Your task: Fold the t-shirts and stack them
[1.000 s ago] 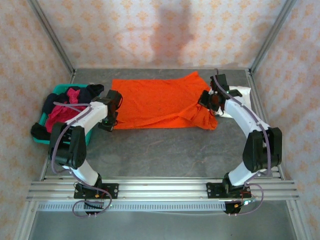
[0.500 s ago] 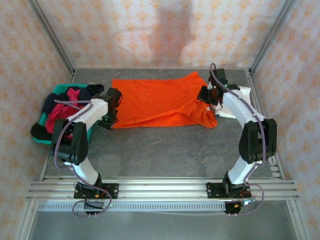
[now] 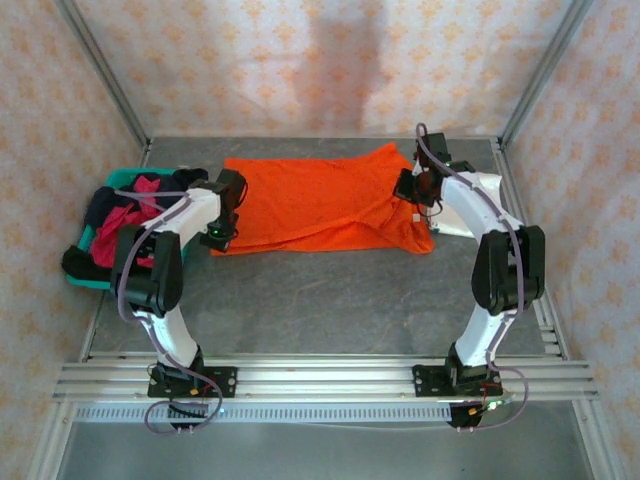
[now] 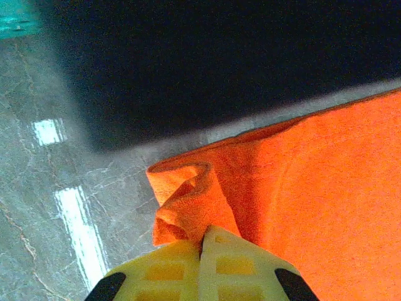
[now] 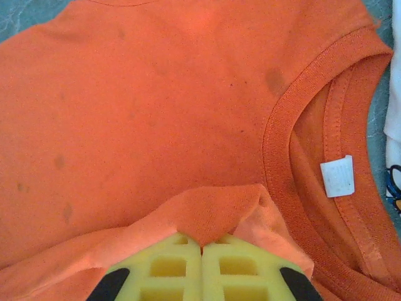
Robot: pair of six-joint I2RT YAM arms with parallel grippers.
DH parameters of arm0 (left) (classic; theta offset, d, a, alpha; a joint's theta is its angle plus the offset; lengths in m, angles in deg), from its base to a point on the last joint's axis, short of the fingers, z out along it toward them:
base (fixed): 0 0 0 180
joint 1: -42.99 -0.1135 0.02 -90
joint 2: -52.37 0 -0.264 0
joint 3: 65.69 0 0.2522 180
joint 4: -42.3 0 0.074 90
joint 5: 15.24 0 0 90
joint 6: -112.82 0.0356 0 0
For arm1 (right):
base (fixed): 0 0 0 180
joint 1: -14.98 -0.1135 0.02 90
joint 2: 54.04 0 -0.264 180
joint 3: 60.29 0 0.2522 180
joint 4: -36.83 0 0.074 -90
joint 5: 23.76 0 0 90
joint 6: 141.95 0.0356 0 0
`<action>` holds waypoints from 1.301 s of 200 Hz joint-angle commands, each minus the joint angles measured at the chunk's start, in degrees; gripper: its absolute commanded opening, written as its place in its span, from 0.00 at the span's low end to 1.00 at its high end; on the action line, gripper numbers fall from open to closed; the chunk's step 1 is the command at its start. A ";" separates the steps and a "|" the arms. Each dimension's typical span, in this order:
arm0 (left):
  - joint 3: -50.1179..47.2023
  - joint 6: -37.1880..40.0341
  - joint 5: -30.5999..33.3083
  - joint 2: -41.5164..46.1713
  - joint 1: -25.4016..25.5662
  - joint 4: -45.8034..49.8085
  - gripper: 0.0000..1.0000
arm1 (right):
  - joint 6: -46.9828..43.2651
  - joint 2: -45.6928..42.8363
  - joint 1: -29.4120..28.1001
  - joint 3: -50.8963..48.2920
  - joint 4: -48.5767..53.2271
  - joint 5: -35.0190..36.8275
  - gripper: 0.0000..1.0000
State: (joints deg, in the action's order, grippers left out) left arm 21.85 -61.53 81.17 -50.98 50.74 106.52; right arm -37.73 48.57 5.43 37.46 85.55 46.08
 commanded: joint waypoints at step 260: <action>22.78 11.71 6.04 -17.35 -2.05 7.94 0.00 | -0.09 5.82 1.50 3.60 -1.59 0.50 0.00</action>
State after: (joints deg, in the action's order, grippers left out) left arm 42.92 -50.76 84.21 -66.98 49.58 111.39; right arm -38.06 53.53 6.72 39.49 85.16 46.05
